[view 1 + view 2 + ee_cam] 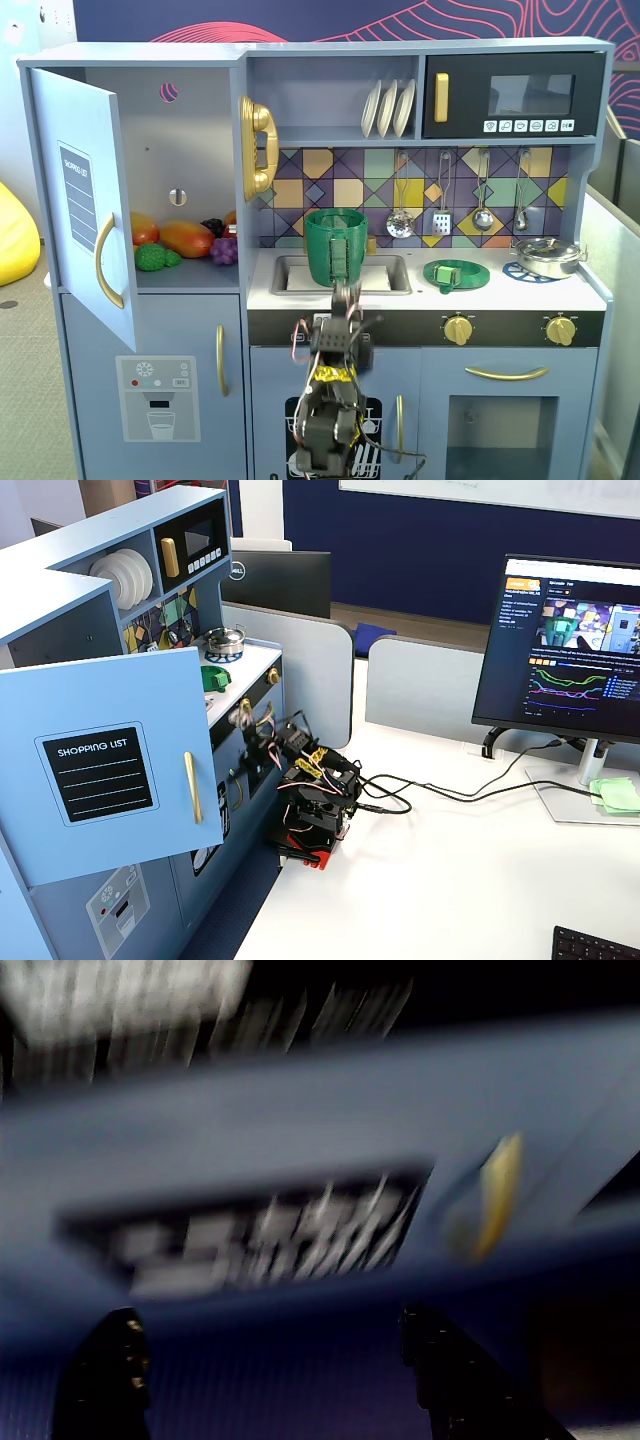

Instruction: Take off the lid from the green recipient and place it on the counter

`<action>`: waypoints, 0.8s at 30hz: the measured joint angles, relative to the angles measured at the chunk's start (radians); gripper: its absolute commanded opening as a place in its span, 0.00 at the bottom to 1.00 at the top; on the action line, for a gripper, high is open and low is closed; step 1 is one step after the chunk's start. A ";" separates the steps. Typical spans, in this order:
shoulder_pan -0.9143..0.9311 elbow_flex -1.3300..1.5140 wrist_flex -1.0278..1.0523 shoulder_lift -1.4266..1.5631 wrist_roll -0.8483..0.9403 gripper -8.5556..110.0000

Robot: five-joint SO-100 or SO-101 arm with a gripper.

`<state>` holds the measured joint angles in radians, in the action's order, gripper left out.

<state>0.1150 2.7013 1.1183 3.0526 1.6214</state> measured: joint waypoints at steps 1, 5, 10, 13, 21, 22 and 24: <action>-0.015 0.046 0.017 0.025 -0.011 0.23; -0.080 0.179 0.097 0.095 -0.037 0.21; -0.120 0.267 0.135 0.117 -0.103 0.19; -0.137 0.293 0.160 0.118 -0.127 0.18; -0.140 0.296 0.209 0.120 -0.153 0.17; -0.138 0.296 0.212 0.121 -0.146 0.17; -0.138 0.296 0.216 0.124 -0.127 0.17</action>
<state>-0.0230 2.9974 1.3346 3.1769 1.4941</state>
